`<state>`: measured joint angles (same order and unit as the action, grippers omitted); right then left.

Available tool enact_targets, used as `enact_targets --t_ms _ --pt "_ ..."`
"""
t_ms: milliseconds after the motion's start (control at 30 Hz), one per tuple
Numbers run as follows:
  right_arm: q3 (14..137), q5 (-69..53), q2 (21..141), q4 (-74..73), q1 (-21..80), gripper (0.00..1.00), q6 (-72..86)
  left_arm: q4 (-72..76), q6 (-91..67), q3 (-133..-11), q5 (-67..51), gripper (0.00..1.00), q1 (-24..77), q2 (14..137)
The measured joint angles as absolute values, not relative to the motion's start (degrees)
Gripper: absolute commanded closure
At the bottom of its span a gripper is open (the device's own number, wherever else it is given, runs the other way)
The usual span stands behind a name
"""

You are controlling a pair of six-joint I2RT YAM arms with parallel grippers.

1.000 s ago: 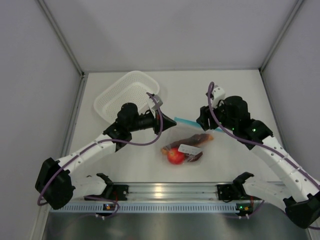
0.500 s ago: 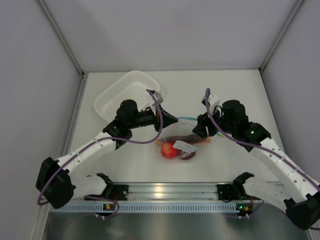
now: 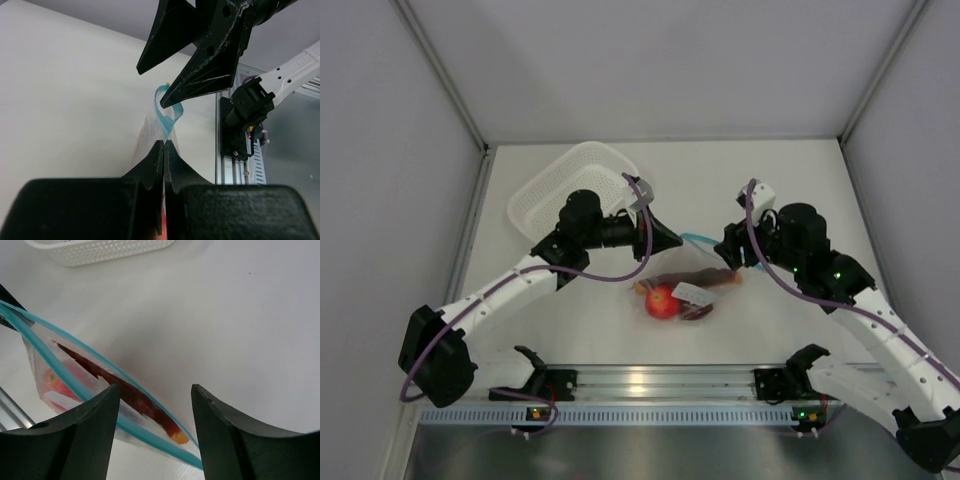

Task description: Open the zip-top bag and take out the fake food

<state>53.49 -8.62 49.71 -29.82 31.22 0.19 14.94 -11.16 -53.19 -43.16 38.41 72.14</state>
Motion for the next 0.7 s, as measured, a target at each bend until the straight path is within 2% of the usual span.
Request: enact_targets --t_ms 100,200,233,267,367,400,433,567,700 --pt "52.7 -8.1 49.6 -28.0 31.2 0.33 -2.1 14.8 -11.1 -53.6 -44.5 1.00 38.4 72.3" --pt "51.0 -9.5 50.3 -26.6 30.9 0.36 -4.5 14.4 -11.0 -54.3 -45.7 1.00 38.4 72.5" --pt "50.9 -10.5 50.8 -26.5 30.6 0.40 -4.9 14.3 -11.0 -54.5 -45.8 1.00 38.4 72.5" --pt "50.9 -11.7 51.6 -26.2 30.3 0.56 -5.3 14.2 -11.0 -54.6 -46.0 1.00 38.4 72.5" --pt "50.9 -14.2 53.5 -25.7 29.8 0.79 -6.1 13.8 -10.9 -54.9 -46.2 1.00 38.4 72.5" --pt "50.9 -14.8 53.8 -25.7 29.7 0.83 -6.2 13.6 -10.8 -54.9 -46.2 1.00 38.4 72.5" --pt "50.9 -15.4 54.0 -25.7 29.7 1.00 -6.1 13.4 -10.7 -55.0 -45.7 1.00 38.4 72.6" --pt "50.9 -17.3 54.0 -25.8 29.7 1.00 -5.3 10.7 -9.8 -56.9 -41.7 1.00 38.4 73.4" --pt "50.9 -20.1 54.0 -25.8 29.5 1.00 -3.0 4.1 -8.6 -65.1 -35.4 1.00 38.4 78.2"
